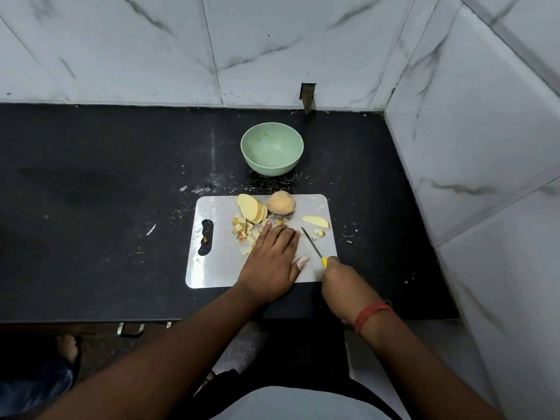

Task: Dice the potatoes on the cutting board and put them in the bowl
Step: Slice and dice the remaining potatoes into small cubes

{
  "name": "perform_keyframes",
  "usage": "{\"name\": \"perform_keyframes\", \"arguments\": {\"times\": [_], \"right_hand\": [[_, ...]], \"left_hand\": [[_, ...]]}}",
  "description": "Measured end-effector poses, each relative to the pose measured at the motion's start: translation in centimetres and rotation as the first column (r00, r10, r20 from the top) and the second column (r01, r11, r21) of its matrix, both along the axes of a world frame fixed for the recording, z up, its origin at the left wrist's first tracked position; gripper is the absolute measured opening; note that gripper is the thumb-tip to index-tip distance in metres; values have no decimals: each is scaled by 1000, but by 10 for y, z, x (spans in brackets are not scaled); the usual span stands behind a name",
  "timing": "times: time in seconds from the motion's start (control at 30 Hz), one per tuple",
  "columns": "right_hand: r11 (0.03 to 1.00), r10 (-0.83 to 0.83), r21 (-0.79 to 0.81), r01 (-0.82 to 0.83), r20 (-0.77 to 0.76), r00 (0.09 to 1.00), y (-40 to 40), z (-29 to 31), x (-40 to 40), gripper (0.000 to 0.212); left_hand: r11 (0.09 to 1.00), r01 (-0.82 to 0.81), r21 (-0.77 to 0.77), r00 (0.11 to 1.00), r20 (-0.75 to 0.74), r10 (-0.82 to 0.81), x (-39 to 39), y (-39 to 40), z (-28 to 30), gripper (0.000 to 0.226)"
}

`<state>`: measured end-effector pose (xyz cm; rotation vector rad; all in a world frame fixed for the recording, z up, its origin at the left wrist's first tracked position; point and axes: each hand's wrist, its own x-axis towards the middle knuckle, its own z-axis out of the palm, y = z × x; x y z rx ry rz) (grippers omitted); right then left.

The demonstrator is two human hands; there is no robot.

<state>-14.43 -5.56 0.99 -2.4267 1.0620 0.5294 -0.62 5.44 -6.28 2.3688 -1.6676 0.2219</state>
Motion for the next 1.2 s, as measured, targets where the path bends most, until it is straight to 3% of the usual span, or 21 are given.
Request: {"name": "perform_keyframes", "arguments": {"times": [0.17, 0.57, 1.03, 1.2], "right_hand": [[1000, -1, 10, 1, -76, 997, 3, -1, 9, 36], [1000, 18, -11, -17, 33, 999, 3, -3, -9, 22], [1000, 23, 10, -22, -51, 998, 3, -7, 6, 26], [994, 30, 108, -27, -32, 999, 2, -8, -17, 13]], "left_hand": [[1000, -6, -11, 1000, -8, 6, 0, 2, -1, 57], [1000, -5, -29, 1000, -13, 4, 0, 3, -3, 60], [1000, -22, -10, 999, -29, 22, 2, 2, -2, 56], [999, -33, 12, 999, -18, 33, 1, 2, -1, 57]]}}
